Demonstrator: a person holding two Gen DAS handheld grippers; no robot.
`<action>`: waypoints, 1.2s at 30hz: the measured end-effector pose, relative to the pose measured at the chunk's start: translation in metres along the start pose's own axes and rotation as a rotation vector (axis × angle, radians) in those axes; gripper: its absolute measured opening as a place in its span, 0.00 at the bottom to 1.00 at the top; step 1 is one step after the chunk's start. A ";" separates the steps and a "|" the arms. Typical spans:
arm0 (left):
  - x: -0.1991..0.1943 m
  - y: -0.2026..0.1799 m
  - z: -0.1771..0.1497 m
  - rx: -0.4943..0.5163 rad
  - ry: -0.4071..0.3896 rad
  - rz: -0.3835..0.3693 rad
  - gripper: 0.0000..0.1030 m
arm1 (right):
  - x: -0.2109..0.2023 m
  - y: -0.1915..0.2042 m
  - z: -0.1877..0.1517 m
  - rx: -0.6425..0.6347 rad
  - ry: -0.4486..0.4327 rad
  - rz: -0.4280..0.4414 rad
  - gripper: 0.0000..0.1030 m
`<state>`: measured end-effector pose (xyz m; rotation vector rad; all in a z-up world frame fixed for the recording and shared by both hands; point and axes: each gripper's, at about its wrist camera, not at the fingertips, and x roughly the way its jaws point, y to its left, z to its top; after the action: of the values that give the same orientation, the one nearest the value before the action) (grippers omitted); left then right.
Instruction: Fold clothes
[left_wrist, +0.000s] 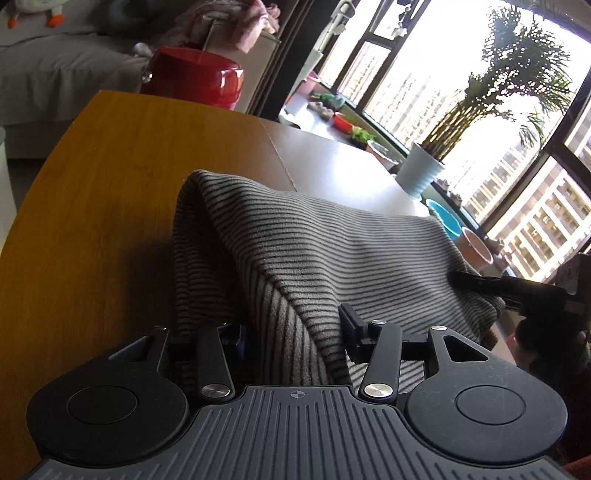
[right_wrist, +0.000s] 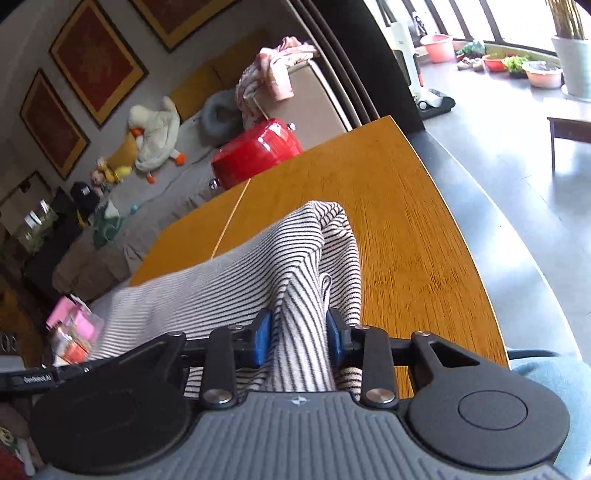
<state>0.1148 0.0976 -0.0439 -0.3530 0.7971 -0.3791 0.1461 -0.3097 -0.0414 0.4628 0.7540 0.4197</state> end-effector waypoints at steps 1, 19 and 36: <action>-0.004 0.002 0.003 -0.010 -0.012 0.003 0.53 | -0.002 -0.001 0.001 0.006 -0.005 -0.005 0.30; 0.025 -0.066 -0.009 0.163 -0.052 0.046 1.00 | 0.013 0.054 -0.013 -0.294 -0.065 0.062 1.00; 0.055 -0.022 0.044 0.087 -0.098 0.001 1.00 | -0.009 0.072 -0.048 -0.273 0.002 0.169 1.00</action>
<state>0.1783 0.0607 -0.0396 -0.2875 0.6823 -0.3918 0.0911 -0.2438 -0.0281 0.2694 0.6497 0.6711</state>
